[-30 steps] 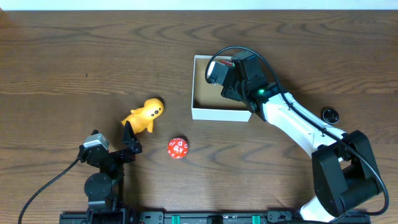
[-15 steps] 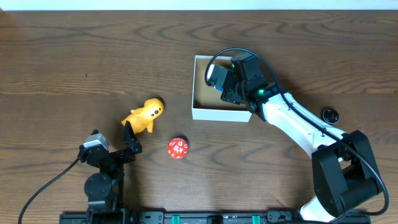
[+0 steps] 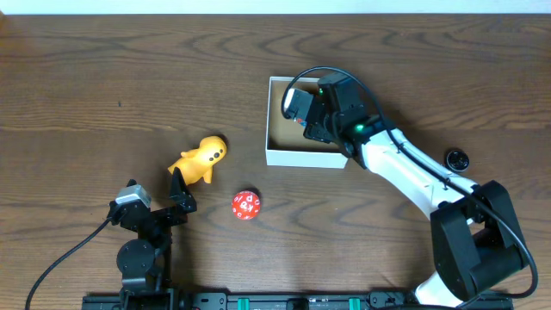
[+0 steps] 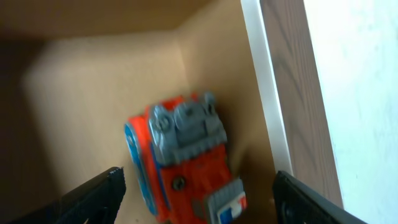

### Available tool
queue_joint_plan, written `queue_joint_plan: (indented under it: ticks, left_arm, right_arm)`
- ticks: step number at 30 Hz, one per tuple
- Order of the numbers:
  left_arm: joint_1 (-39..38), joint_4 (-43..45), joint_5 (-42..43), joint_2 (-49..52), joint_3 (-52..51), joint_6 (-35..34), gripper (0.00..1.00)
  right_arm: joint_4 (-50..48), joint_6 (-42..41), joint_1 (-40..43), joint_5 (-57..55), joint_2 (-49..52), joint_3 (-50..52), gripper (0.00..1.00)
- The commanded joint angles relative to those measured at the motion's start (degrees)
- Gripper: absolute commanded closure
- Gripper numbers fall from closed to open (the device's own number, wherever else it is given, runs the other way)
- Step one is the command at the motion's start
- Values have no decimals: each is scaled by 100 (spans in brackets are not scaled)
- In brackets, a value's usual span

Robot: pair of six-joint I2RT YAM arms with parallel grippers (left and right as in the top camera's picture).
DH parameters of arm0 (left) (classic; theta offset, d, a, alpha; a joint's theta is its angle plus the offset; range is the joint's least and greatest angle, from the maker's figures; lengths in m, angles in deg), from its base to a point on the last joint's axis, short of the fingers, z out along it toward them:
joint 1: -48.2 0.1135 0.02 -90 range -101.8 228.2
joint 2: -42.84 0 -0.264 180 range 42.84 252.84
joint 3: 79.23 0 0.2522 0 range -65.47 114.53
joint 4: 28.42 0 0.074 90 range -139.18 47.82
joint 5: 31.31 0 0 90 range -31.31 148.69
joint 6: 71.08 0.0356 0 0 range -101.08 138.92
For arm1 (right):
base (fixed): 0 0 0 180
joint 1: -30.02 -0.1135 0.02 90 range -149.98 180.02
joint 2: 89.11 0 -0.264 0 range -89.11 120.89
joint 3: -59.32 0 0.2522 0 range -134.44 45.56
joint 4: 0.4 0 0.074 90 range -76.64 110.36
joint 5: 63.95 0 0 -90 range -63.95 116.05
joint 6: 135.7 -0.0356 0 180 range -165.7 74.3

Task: Pack container
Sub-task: 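Lower the red toy car into the box and adjust its position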

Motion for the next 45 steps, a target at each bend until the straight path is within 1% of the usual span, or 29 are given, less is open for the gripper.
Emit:
queue_joint_plan:
  ticks: [1,5,7,11,12,15,19,24,29,45]
  left_arm:
    - [-9,-210,-48,-39,-120,92,2]
    - [-9,-210,-48,-39,-120,92,2]
    - [-9,-210,-48,-39,-120,92,2]
    - [-9,-210,-48,-39,-120,92,2]
    - [-7,-210,-48,-39,-120,92,2]
    - [-9,-210,-48,-39,-120,92,2]
    - [-7,-210,-48,-39,-120,92,2]
    - [-9,-210,-48,-39,-120,92,2]
    - [-9,-210,-48,-39,-120,92,2]
    - [-9,-210,-48,-39,-120,92,2]
  right_arm:
    - [-81,-409,-229,-201,-160,-258,28]
    - [-85,-876,-284,-216,-197,-369,48]
    - [-98,-1097,-284,-216,-197,-376,61]
    - [-103,-1602,-278,-214,-197,-376,80]
    - [-103,-1744,-278,-212,-195,-376,82]
    - [-140,-2159,-278,-125,-181,-376,94]
    - [-232,-2396,-280,46,-87,-376,99]
    - [-372,-2920,-212,42,-17,-374,99]
    - [-380,-3722,-111,-83,-17,-374,99]
    - [33,-5233,-122,-212,-17,-372,99]
